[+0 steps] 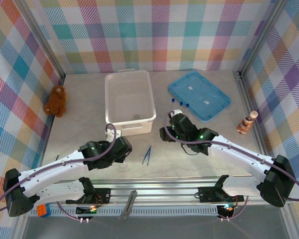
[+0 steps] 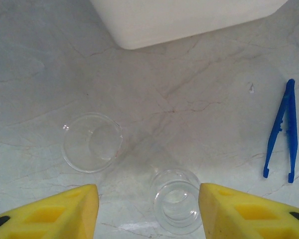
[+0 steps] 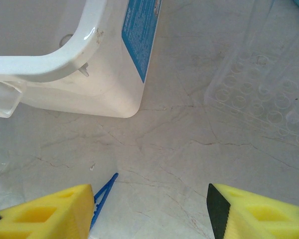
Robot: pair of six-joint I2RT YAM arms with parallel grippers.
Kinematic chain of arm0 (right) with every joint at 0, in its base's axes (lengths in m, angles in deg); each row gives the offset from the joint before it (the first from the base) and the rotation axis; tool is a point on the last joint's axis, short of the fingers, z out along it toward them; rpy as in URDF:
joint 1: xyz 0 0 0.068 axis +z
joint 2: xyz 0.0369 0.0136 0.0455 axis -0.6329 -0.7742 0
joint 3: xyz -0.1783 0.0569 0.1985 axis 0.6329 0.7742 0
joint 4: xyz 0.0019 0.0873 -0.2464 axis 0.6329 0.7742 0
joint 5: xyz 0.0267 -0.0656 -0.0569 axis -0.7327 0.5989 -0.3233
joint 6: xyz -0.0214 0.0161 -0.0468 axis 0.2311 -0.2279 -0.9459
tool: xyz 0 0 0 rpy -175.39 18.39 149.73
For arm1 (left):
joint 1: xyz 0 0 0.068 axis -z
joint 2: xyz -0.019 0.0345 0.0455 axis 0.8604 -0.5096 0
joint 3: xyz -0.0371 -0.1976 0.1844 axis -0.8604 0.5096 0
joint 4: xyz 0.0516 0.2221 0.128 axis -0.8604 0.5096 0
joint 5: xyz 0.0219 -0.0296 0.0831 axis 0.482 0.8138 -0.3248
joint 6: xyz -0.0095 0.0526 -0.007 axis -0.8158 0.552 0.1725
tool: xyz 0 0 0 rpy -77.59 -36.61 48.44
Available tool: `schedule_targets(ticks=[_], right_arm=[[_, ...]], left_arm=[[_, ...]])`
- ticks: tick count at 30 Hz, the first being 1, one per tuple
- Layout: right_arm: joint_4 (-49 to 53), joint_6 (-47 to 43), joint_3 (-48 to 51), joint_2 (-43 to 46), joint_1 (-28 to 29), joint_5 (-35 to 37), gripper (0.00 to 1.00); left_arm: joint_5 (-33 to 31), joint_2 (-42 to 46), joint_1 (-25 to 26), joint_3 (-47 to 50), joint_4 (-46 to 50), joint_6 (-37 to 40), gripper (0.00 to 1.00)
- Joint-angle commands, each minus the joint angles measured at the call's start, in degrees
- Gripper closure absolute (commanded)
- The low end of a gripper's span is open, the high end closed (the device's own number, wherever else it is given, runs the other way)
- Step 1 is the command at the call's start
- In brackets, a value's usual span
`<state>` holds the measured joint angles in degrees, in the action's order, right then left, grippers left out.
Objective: Organize the chemistry lab equipment
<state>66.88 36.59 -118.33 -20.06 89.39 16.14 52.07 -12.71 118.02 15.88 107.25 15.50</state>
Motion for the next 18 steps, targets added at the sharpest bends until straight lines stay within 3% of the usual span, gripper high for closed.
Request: schedule_targets(ticks=[1,18], right_arm=[[-0.22,-0.08,-1.57,-0.43,0.84,-0.52,0.36],[0.06,-4.83,-4.73,-6.87,4.86,-4.34,0.36]], left_arm=[[2.16,-1.39,0.67,1.69,-2.64,-1.17,0.44],[5.68,-4.54,1.11,6.68,-8.89,-2.09,0.45]])
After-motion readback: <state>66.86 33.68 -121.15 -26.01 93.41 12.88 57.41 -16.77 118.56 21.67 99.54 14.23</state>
